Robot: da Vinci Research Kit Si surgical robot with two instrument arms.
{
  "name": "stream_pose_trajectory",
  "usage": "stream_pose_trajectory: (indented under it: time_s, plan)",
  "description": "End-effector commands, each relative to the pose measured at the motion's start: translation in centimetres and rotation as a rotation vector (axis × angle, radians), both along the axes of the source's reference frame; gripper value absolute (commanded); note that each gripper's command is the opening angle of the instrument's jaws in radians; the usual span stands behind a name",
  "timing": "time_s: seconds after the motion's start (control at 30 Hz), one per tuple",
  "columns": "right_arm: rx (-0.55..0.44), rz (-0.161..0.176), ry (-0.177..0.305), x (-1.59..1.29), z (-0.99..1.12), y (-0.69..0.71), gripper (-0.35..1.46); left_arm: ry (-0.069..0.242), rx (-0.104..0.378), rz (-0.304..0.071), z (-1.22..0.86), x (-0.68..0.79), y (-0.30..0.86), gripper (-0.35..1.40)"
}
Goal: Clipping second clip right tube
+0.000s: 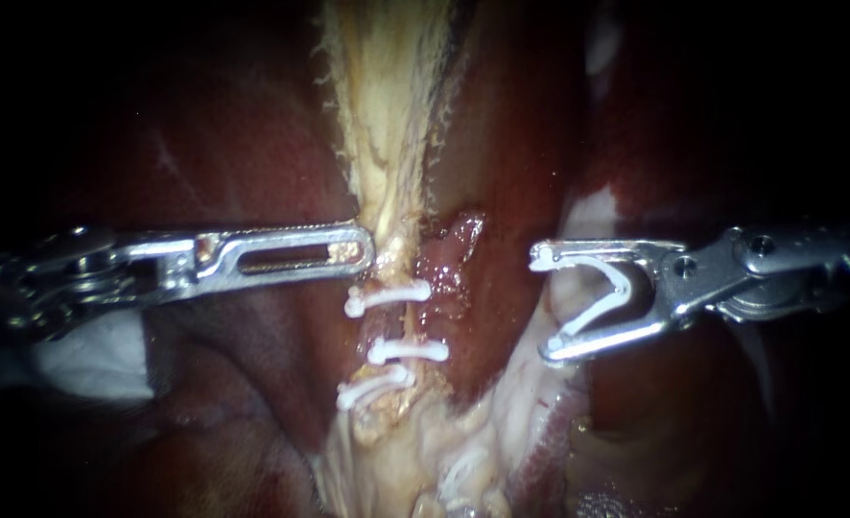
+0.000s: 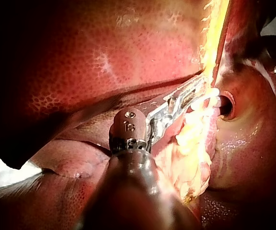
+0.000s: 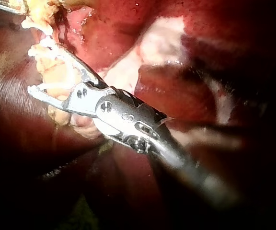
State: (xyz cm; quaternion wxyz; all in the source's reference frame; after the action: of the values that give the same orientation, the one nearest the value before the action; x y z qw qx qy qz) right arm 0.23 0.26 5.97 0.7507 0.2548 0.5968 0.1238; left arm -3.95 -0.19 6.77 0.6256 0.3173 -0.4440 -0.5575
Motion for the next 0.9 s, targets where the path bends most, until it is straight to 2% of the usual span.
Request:
stream_pose_trajectory:
  time_s: [0.03,0.2,0.3,0.63,0.73,0.9]
  plan:
    - [0.000,0.000,0.000,0.00,0.00,0.00,0.60,0.000,0.000,0.000,0.00,0.00,0.00,-0.35]
    - [-0.002,0.001,-0.001,0.02,0.03,-0.01,0.60,-0.001,0.002,0.001,-0.05,0.02,0.00,-0.35]
    - [-0.008,0.001,-0.002,0.09,0.12,-0.08,0.60,-0.004,0.006,0.004,-0.12,0.08,0.02,-0.35]
    - [0.028,-0.004,-0.008,0.44,0.70,-0.32,0.60,0.006,0.011,-0.006,-0.40,0.47,0.07,-0.35]
    - [0.042,-0.005,-0.012,0.57,0.90,-0.39,0.60,0.002,0.013,-0.011,-0.49,0.49,0.08,-0.35]
    - [0.067,-0.005,-0.020,0.81,1.26,-0.48,0.60,0.003,0.013,-0.017,-0.61,0.46,0.02,-0.35]
